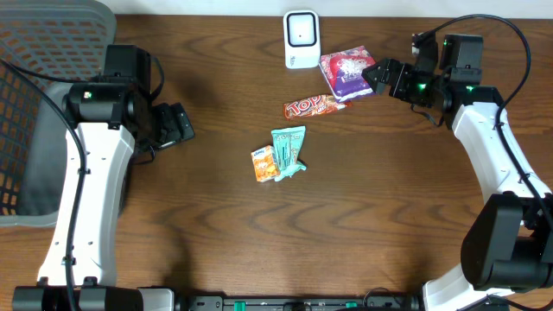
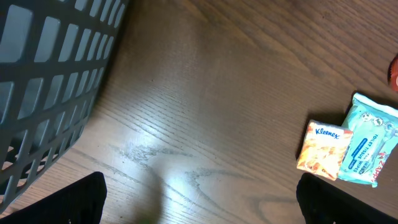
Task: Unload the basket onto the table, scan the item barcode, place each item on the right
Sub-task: 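Set the pack down beside the scanner and withdraw the right gripper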
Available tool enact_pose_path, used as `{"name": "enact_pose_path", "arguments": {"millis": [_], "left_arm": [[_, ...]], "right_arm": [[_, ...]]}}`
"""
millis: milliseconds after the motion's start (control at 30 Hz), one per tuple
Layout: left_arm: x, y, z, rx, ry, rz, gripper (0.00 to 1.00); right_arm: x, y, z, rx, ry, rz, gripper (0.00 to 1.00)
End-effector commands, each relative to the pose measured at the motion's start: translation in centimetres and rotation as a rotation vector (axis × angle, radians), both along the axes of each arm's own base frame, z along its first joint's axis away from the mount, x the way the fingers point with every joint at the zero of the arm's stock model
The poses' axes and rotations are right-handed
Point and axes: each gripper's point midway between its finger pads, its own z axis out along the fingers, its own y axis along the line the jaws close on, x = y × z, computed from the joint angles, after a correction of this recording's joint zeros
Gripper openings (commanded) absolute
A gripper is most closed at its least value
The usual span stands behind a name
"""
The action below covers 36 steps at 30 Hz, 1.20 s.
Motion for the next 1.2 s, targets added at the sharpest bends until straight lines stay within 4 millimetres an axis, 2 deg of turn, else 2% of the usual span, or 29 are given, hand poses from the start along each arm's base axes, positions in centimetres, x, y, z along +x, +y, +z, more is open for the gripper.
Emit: {"name": "enact_pose_path", "arguments": {"millis": [0, 267, 433, 500, 633, 767, 833, 933, 1033, 1167], "left_arm": [[-0.2, 0.4, -0.4, 0.017, 0.018, 0.003, 0.98], [-0.2, 0.4, -0.4, 0.017, 0.018, 0.003, 0.98], [-0.2, 0.4, -0.4, 0.017, 0.018, 0.003, 0.98], [-0.2, 0.4, -0.4, 0.017, 0.018, 0.003, 0.98], [-0.2, 0.4, -0.4, 0.017, 0.018, 0.003, 0.98], [-0.2, 0.4, -0.4, 0.017, 0.018, 0.003, 0.98], [-0.2, 0.4, -0.4, 0.017, 0.018, 0.003, 0.98], [-0.2, 0.4, -0.4, 0.017, 0.018, 0.003, 0.98], [-0.2, 0.4, -0.4, 0.017, 0.018, 0.003, 0.98], [-0.2, 0.4, -0.4, 0.017, 0.018, 0.003, 0.98]], "right_arm": [[0.0, 0.8, 1.6, 0.018, -0.026, 0.012, 0.99], [1.4, 1.7, 3.1, 0.016, -0.116, 0.018, 0.99], [3.4, 2.8, 5.7, 0.021, -0.267, 0.031, 0.99], [4.4, 2.3, 6.5, 0.038, -0.293, -0.041, 0.99], [6.3, -0.5, 6.7, 0.038, -0.278, -0.304, 0.99], [7.8, 0.3, 8.5, -0.004, -0.398, -0.251, 0.99], [8.4, 0.3, 8.5, -0.058, -0.403, -0.225, 0.99], [9.5, -0.9, 6.8, -0.148, -0.342, -0.22, 0.99], [10.6, -1.5, 3.2, -0.148, -0.218, -0.196, 0.99], [11.4, -0.6, -1.5, -0.053, -0.052, -0.098, 0.99]]}}
